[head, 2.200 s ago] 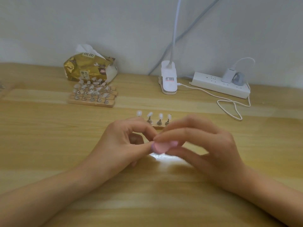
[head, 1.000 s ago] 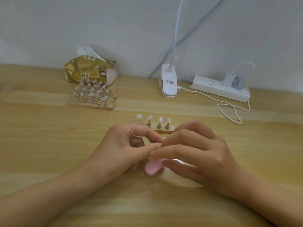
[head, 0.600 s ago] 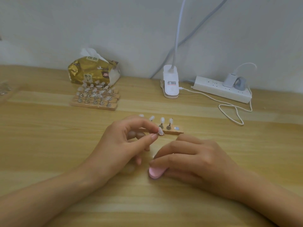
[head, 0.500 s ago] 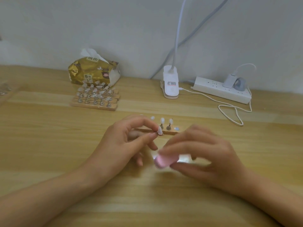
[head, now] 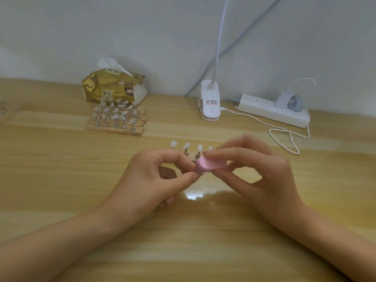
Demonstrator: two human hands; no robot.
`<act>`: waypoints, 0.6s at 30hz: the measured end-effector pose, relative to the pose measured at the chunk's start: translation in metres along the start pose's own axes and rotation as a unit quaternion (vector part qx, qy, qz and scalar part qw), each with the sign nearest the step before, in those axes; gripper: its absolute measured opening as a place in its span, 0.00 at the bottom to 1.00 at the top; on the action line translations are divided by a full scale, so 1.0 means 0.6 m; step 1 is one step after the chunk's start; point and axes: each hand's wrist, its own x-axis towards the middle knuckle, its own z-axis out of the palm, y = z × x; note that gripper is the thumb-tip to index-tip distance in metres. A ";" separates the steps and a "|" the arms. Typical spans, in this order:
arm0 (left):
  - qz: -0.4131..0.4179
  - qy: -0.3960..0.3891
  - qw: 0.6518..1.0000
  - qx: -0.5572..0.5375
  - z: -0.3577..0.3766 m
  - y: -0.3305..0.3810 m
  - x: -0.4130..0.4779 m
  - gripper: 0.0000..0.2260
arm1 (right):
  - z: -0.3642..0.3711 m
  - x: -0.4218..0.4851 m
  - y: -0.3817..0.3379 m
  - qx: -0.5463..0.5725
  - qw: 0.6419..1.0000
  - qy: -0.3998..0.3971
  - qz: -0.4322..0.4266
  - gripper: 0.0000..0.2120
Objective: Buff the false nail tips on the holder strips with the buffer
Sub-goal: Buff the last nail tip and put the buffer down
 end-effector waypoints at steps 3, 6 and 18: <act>0.005 -0.004 1.000 0.012 0.001 0.000 -0.001 0.11 | 0.007 -0.002 -0.007 0.011 1.000 -0.017 -0.023 0.11; 0.015 -0.003 1.000 0.008 0.002 0.004 -0.002 0.08 | -0.002 -0.001 -0.006 0.021 1.000 0.013 0.002 0.11; 0.039 -0.005 0.999 0.012 0.002 0.003 -0.004 0.10 | 0.011 -0.004 -0.016 0.057 0.998 -0.017 -0.006 0.11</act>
